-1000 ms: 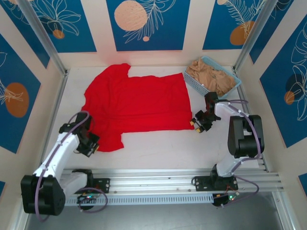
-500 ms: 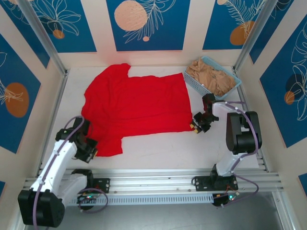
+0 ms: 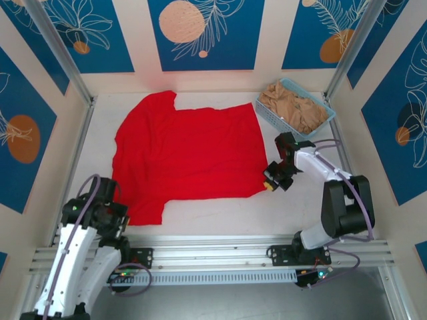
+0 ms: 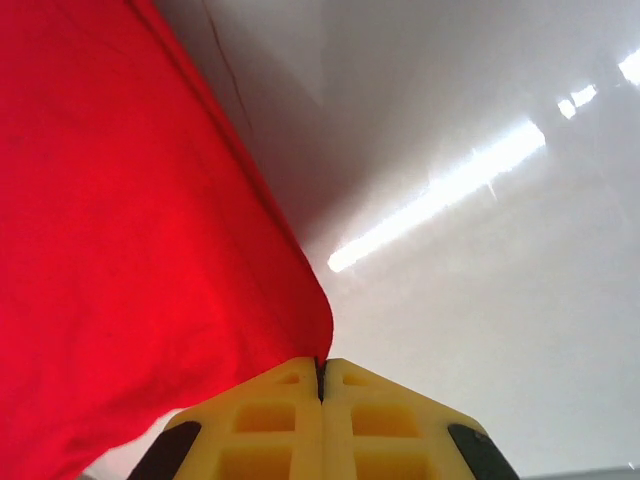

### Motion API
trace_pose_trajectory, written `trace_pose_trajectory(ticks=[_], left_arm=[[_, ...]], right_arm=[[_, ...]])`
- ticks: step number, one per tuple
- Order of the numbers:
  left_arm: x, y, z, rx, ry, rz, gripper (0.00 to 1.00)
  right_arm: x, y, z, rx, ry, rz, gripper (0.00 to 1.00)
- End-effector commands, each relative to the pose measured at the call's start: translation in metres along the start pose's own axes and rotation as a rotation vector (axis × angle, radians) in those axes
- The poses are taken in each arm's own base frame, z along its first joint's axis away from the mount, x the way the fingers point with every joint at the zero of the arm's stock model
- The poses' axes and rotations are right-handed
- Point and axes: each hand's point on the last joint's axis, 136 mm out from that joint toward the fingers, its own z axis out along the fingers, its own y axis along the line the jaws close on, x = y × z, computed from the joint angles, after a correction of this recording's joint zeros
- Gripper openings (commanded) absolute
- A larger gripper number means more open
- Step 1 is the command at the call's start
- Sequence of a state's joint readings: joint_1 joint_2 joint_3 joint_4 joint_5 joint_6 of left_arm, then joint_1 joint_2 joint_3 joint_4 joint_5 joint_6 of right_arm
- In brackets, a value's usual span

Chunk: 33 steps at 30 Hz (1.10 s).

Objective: Fold and stack the t-shirts

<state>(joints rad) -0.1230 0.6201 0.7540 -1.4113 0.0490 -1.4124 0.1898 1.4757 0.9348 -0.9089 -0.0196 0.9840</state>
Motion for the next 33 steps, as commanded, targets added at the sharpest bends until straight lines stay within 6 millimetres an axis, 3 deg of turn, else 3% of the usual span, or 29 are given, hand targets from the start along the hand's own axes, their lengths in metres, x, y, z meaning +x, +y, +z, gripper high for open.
trace_pose_trajectory(ticks=[1, 5, 9, 15, 20, 26, 33], left_arm=[[0.005, 0.026, -0.009, -0.07, 0.006, -0.08, 0.0], [0.005, 0.023, -0.018, -0.027, -0.004, -0.097, 0.0], [-0.006, -0.001, -0.027, 0.033, -0.052, -0.048, 0.0], [-0.024, -0.079, -0.034, 0.122, -0.109, 0.103, 0.0], [-0.032, -0.133, -0.023, 0.118, -0.099, 0.196, 0.0], [-0.05, -0.171, -0.025, 0.086, -0.134, 0.28, 0.0], [-0.074, -0.197, -0.033, 0.031, -0.205, 0.355, 0.0]], right_arm=[[0.032, -0.04, -0.004, 0.12, 0.058, 0.003, 0.0], [0.052, -0.06, -0.009, 0.125, 0.077, 0.032, 0.0], [0.047, -0.062, -0.011, 0.114, 0.044, 0.051, 0.0], [0.032, -0.041, -0.015, 0.099, 0.046, 0.056, 0.0], [0.012, -0.02, -0.025, 0.066, 0.038, 0.075, 0.0], [-0.015, 0.004, -0.035, 0.029, 0.026, 0.111, 0.0], [-0.037, 0.025, -0.04, 0.013, 0.009, 0.116, 0.0]])
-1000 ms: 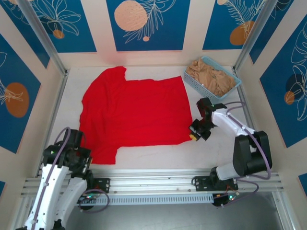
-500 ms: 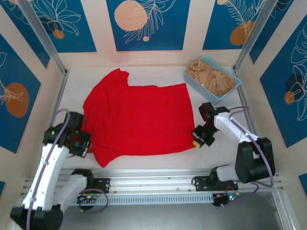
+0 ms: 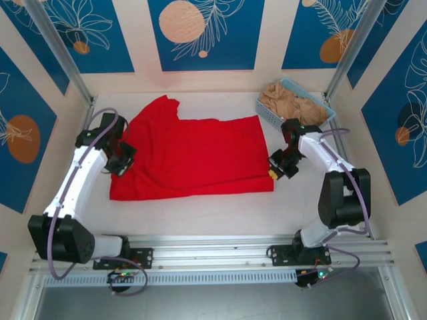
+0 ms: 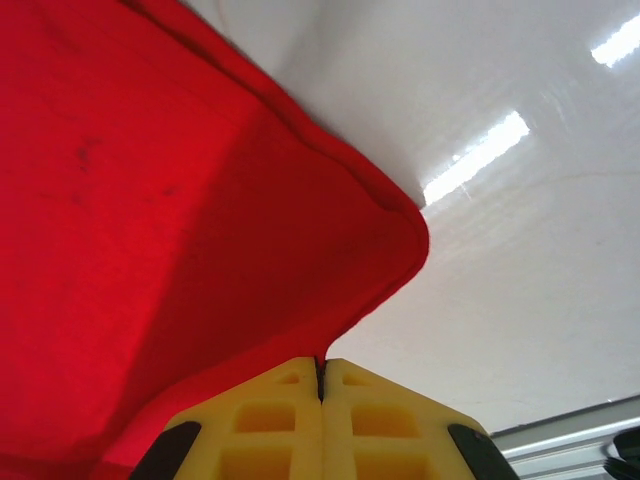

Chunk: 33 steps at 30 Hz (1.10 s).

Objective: Fold and stack the t-shirts

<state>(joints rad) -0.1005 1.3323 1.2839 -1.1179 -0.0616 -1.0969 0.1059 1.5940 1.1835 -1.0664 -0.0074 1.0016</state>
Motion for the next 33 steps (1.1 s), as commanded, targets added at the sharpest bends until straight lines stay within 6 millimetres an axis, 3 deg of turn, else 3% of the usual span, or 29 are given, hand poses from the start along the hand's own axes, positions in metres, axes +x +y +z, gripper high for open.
trace_pose_trajectory(ticks=[1, 17, 25, 33], left_arm=[[-0.02, -0.001, -0.004, -0.046, -0.059, 0.067, 0.0], [-0.065, -0.025, 0.009, -0.054, -0.133, 0.113, 0.0], [-0.082, -0.045, 0.018, -0.045, -0.148, 0.184, 0.0], [-0.094, -0.048, 0.026, -0.082, -0.152, 0.207, 0.0]], right_arm=[[-0.005, 0.008, -0.003, 0.001, 0.019, 0.014, 0.0], [-0.048, 0.047, 0.006, 0.021, -0.021, 0.002, 0.0], [-0.061, 0.063, 0.009, 0.016, -0.035, -0.011, 0.0], [-0.07, 0.072, 0.01, 0.018, -0.049, -0.019, 0.0]])
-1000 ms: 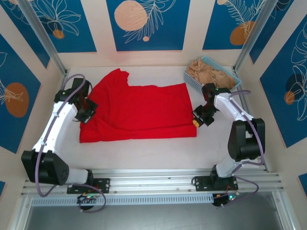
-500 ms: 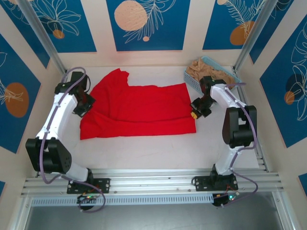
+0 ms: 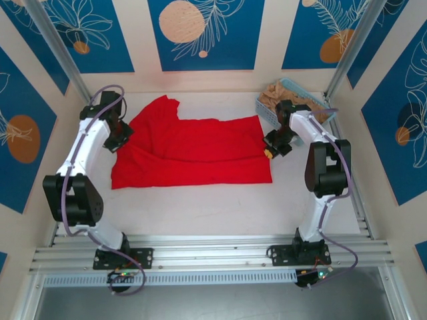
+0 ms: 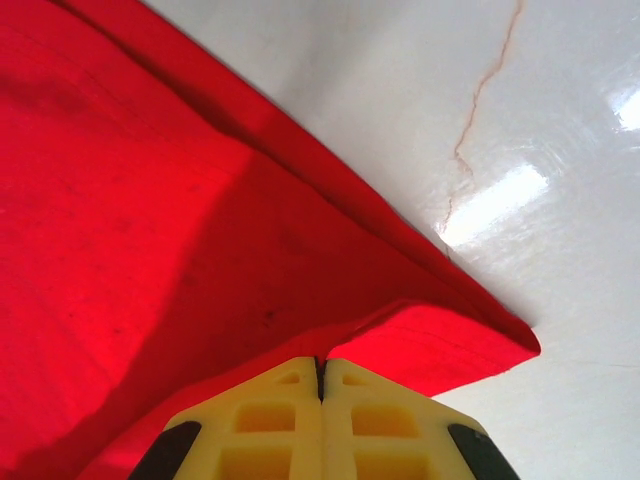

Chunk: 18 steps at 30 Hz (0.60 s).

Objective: Fold and stack the t-shirts

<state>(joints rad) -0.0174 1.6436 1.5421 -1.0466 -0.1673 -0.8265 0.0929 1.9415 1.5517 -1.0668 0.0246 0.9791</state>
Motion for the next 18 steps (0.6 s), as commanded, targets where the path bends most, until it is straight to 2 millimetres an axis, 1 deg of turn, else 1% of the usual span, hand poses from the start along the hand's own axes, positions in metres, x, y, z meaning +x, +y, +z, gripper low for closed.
trace_pose_trajectory(ticks=[1, 7, 18], left_arm=[[-0.016, 0.002, -0.003, -0.021, -0.038, 0.02, 0.0], [-0.023, -0.001, 0.001, -0.033, -0.045, 0.038, 0.0], [-0.03, -0.01, 0.013, -0.031, -0.037, 0.048, 0.0]], right_arm=[[-0.007, 0.001, -0.002, 0.017, -0.012, -0.006, 0.0], [-0.015, 0.006, -0.002, 0.02, -0.029, -0.017, 0.0], [-0.022, 0.016, 0.007, 0.026, -0.028, -0.028, 0.0]])
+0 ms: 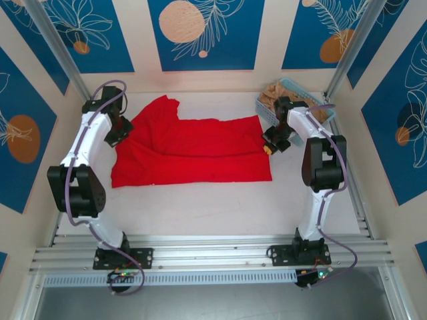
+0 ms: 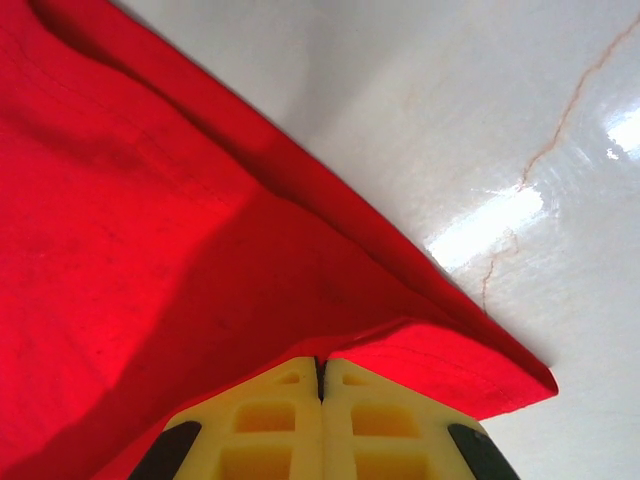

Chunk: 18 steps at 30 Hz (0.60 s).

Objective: Fold and stack the t-shirts

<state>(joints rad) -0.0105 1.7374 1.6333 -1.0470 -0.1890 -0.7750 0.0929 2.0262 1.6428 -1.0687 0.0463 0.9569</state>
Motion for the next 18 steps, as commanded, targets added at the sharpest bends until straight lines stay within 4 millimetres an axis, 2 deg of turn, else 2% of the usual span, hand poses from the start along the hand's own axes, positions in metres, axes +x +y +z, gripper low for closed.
trace_pose_trajectory(ticks=[1, 8, 9, 10, 12, 13, 14, 16, 18], left_arm=[[-0.012, 0.001, 0.003, -0.01, -0.019, 0.003, 0.0], [-0.019, -0.012, 0.022, 0.01, 0.008, 0.047, 0.0], [-0.019, -0.013, 0.025, 0.013, 0.021, 0.054, 0.05], [-0.022, -0.011, 0.026, 0.011, 0.03, 0.056, 0.16], [-0.03, -0.006, 0.021, 0.011, 0.022, 0.055, 0.59], [-0.034, 0.0, 0.016, 0.002, 0.009, 0.051, 0.73], [-0.037, 0.006, 0.011, -0.008, -0.002, 0.051, 0.8], [-0.033, 0.021, 0.006, -0.033, 0.013, 0.044, 0.81], [-0.018, 0.037, 0.006, -0.06, 0.047, 0.024, 0.8]], right_arm=[[-0.005, 0.002, 0.001, 0.02, -0.006, -0.006, 0.0], [-0.011, 0.015, 0.007, -0.009, 0.001, -0.03, 0.0], [-0.012, 0.018, 0.006, -0.024, 0.003, -0.038, 0.03], [-0.012, 0.021, 0.003, -0.036, 0.006, -0.046, 0.12], [-0.014, 0.022, -0.005, -0.052, -0.008, -0.064, 0.27], [-0.015, 0.02, -0.011, -0.055, -0.019, -0.07, 0.33], [-0.013, 0.019, -0.018, -0.068, -0.028, -0.077, 0.38], [-0.007, 0.012, -0.026, -0.086, -0.032, -0.077, 0.43], [0.004, 0.001, -0.027, -0.094, -0.013, -0.067, 0.46]])
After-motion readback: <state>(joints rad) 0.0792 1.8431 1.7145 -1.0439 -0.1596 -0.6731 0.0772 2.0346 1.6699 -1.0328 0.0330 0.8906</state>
